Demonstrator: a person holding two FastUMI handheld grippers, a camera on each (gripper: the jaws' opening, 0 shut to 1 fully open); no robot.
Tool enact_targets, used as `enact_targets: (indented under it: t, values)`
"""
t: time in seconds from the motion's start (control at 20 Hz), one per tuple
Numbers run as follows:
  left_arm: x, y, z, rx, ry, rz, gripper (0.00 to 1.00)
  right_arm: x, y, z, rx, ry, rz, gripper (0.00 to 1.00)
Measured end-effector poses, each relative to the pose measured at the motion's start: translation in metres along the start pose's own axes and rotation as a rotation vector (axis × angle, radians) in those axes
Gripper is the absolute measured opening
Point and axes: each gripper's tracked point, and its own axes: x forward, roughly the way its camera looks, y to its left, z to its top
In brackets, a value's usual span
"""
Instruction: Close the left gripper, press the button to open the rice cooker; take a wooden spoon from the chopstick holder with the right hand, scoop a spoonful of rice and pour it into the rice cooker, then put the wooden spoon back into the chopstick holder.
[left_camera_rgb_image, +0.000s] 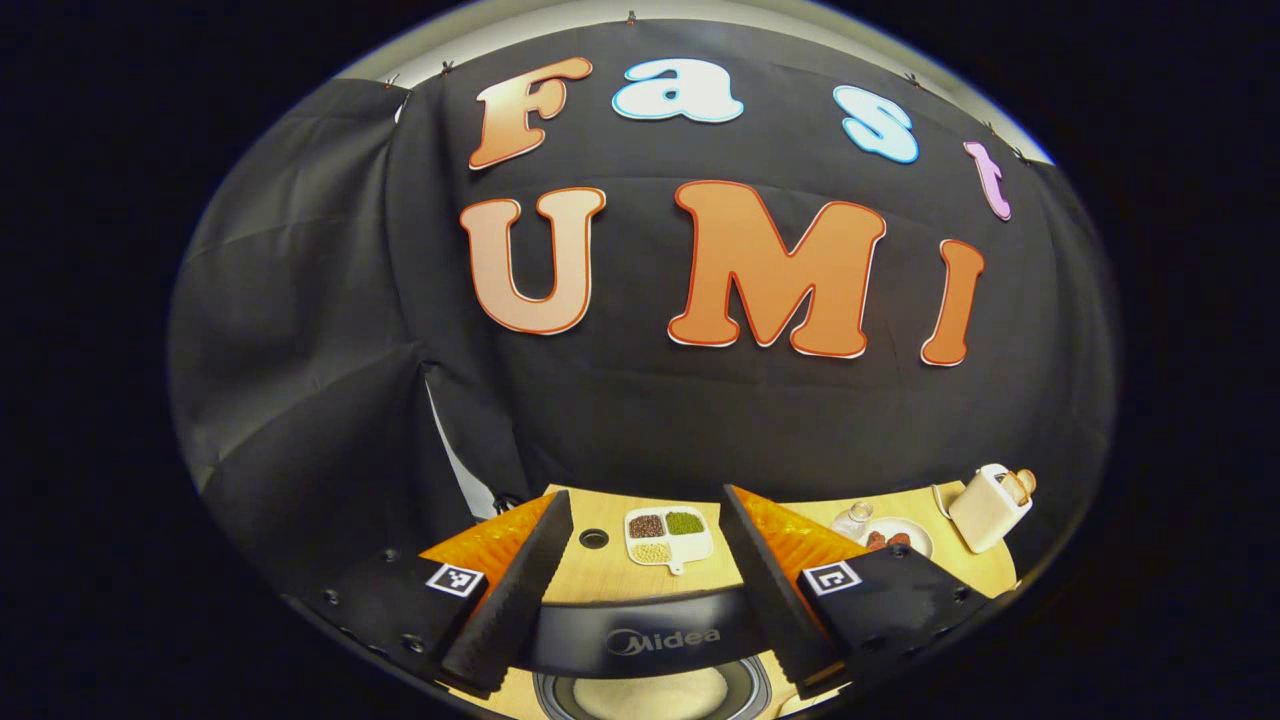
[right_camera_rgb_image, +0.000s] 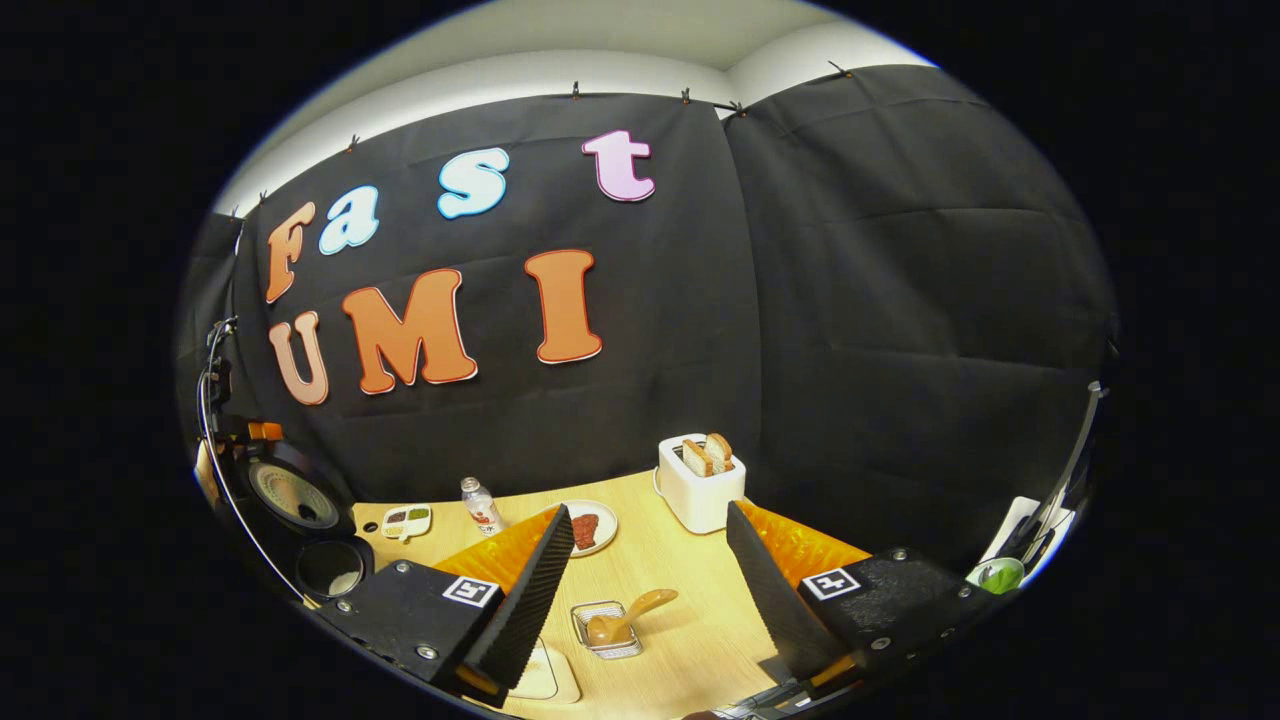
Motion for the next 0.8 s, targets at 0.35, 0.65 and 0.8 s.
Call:
enact_targets:
  t: [0.35,0.65,0.8]
  values:
    - [-0.062,-0.02,-0.07,0.023,0.058,-0.067,0.99,-0.011,0.014,-0.012,-0.005,0.009,0.044,0.95]
    - [-0.095,-0.021,-0.169,0.017,0.09,-0.07,1.0,-0.015,0.046,-0.026,-0.025,0.024,0.104,0.95]
    - [-0.102,-0.025,-0.201,0.043,0.079,-0.047,1.0,-0.019,0.062,-0.028,-0.046,0.025,0.131,0.95]
